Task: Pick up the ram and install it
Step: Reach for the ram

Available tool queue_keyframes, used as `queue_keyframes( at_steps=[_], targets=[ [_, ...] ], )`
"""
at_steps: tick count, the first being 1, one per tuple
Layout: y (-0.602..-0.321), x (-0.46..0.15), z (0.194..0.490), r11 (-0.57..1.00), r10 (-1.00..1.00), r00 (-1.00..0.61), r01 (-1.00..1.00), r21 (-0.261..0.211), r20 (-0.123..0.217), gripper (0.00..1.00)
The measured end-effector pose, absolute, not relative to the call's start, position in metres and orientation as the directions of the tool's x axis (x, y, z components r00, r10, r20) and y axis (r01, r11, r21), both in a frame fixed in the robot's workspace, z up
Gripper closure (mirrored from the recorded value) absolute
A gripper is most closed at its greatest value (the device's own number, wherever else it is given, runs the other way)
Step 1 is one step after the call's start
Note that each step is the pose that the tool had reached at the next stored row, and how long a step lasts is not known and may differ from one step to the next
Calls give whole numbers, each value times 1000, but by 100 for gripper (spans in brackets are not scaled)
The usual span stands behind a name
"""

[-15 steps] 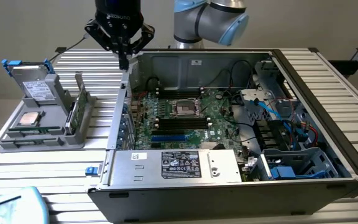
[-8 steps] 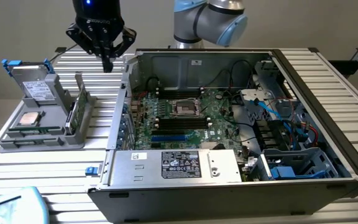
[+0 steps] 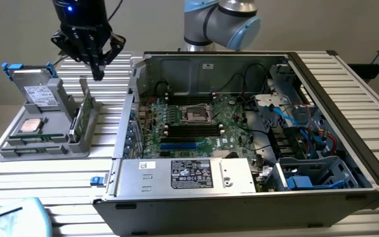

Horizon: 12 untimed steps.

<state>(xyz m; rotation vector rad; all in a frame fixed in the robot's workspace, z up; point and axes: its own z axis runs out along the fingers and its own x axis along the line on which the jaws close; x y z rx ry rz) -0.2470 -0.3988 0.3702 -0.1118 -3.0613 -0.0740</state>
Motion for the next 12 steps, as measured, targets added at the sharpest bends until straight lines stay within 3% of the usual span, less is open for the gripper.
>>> queue_keyframes(
  at_steps=[12],
  targets=[
    [-399, -302, 359, 996, 70, -995, 74, 46, 77, 90]
  ],
)
